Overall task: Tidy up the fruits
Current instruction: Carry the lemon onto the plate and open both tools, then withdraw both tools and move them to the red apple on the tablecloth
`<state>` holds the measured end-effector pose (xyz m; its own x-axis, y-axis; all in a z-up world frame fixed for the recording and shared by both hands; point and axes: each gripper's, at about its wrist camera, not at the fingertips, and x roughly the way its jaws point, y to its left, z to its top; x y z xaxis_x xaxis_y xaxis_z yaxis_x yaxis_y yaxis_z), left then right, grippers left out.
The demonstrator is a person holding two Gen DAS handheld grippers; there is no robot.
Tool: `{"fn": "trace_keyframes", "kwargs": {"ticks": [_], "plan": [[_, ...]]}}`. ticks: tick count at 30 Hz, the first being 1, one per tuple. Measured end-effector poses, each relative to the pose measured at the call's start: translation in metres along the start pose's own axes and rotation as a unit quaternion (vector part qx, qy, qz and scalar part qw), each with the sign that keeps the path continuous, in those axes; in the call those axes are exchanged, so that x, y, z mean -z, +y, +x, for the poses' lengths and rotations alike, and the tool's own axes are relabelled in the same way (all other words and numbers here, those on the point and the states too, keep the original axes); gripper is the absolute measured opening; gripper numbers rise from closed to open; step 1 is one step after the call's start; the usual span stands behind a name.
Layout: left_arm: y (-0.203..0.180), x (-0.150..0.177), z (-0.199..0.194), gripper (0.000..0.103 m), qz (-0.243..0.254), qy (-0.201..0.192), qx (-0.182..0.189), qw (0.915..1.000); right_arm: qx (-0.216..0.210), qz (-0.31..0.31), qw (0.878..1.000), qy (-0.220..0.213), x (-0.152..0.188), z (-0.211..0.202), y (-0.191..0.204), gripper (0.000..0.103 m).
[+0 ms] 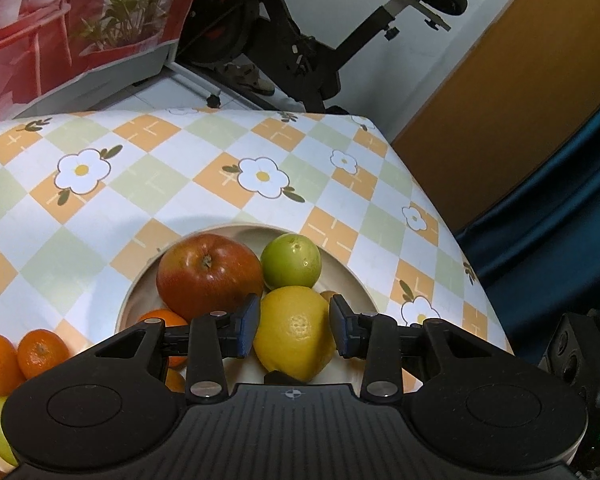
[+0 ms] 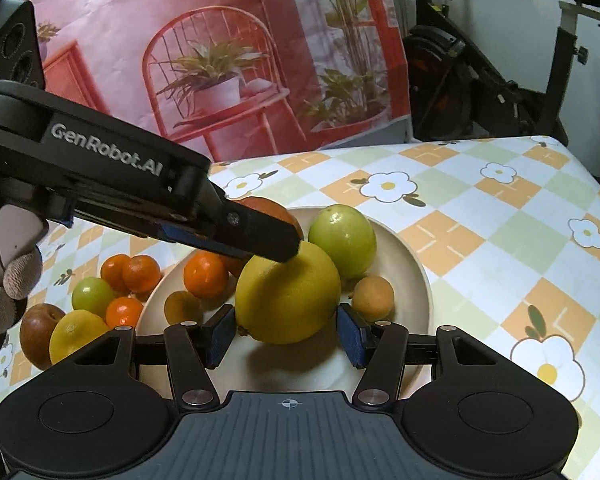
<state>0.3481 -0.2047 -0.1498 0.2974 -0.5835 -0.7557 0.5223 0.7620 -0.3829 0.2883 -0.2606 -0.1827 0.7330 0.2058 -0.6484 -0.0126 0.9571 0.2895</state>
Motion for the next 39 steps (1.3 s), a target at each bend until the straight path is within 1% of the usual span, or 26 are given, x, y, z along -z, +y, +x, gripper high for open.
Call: {"fn": "trace_keyframes", "kwargs": {"ticks": [10, 14, 18, 27, 33, 39], "plan": [[-0.001, 0.002, -0.023, 0.039, 0.004, -0.026, -0.008, 0.9996, 0.021, -0.004, 1.000, -0.006, 0.003, 0.002, 0.008, 0.052], [0.005, 0.006, -0.039, 0.039, 0.003, -0.039, -0.017, 0.9991, 0.035, 0.000, 0.999, -0.005, 0.002, 0.001, 0.012, 0.052], [0.017, 0.010, -0.059, 0.039, -0.006, -0.056, -0.029, 0.9980, 0.038, -0.001, 0.999, -0.005, 0.004, -0.005, 0.015, 0.052], [0.053, 0.030, -0.106, 0.039, -0.016, -0.088, -0.074, 0.9933, 0.047, -0.018, 0.999, -0.007, 0.007, -0.019, 0.031, 0.052], [0.079, 0.053, -0.140, 0.039, -0.019, -0.110, -0.114, 0.9873, 0.043, -0.031, 0.998, -0.015, 0.012, -0.027, 0.049, 0.052], [0.102, 0.073, -0.166, 0.039, -0.030, -0.127, -0.148, 0.9804, 0.038, -0.046, 0.998, -0.013, 0.015, -0.025, 0.067, 0.052]]}}
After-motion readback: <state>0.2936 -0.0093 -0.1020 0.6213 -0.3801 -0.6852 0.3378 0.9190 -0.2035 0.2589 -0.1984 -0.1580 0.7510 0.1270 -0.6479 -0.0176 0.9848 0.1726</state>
